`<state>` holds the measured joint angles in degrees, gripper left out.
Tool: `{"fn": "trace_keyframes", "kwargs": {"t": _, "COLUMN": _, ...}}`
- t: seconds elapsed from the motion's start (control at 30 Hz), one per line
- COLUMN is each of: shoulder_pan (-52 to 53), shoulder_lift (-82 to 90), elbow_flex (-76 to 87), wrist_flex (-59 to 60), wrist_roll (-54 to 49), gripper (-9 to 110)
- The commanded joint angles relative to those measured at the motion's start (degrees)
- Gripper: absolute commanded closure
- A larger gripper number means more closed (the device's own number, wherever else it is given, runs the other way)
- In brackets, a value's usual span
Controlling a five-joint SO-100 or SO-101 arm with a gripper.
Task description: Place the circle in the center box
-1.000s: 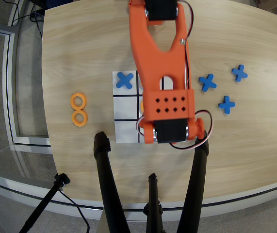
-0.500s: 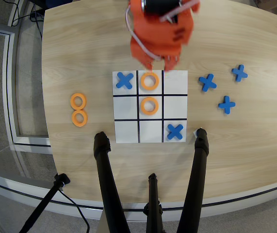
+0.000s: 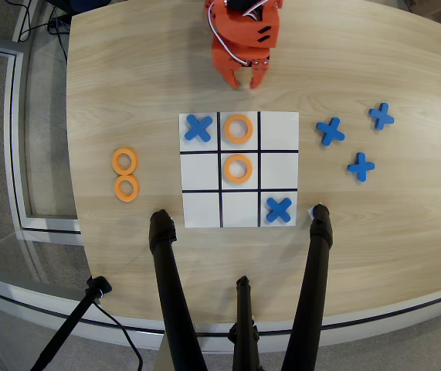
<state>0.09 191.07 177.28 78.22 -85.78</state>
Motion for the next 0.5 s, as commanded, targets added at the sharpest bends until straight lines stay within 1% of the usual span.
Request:
{"fn": "trace_keyframes", "kwargs": {"t": 0.0, "shoulder_pan": 0.79, "shoulder_lift": 1.23, "elbow_flex": 1.76, "wrist_flex": -0.35, "wrist_roll": -0.44, "gripper": 99}}
{"fn": "trace_keyframes", "kwargs": {"t": 0.13, "shoulder_pan": 3.96, "shoulder_lift": 1.32, "elbow_flex": 6.24, "wrist_flex": -3.6, "wrist_roll": -0.53, "gripper": 102}}
{"fn": "trace_keyframes", "kwargs": {"t": 0.23, "shoulder_pan": 8.61, "shoulder_lift": 1.23, "elbow_flex": 6.24, "wrist_flex": -2.46, "wrist_roll": -0.62, "gripper": 102}}
{"fn": "trace_keyframes", "kwargs": {"t": 0.47, "shoulder_pan": 23.47, "shoulder_lift": 1.41, "elbow_flex": 6.24, "wrist_flex": -1.67, "wrist_roll": -0.7, "gripper": 102}}
